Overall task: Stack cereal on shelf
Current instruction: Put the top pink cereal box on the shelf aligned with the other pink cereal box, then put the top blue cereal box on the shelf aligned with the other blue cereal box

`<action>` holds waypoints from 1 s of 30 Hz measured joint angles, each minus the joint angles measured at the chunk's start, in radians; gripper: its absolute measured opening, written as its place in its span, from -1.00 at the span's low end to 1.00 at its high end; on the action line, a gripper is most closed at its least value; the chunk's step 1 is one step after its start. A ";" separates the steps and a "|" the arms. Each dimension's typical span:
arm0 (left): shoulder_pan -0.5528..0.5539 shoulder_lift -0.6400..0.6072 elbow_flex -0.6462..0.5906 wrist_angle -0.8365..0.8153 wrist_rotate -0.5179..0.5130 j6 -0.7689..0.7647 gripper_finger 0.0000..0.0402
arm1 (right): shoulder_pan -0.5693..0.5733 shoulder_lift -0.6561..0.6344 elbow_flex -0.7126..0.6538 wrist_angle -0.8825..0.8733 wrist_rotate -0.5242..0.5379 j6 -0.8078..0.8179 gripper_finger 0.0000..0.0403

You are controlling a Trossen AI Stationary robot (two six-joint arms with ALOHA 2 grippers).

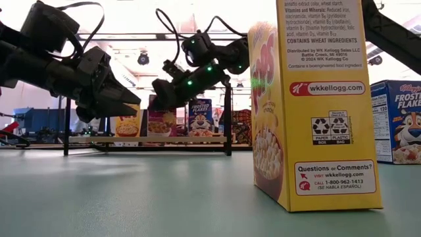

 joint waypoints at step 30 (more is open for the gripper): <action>-0.023 0.000 0.000 -0.002 0.001 -0.011 0.13 | 0.200 -0.451 -0.169 -0.699 -0.001 0.183 0.01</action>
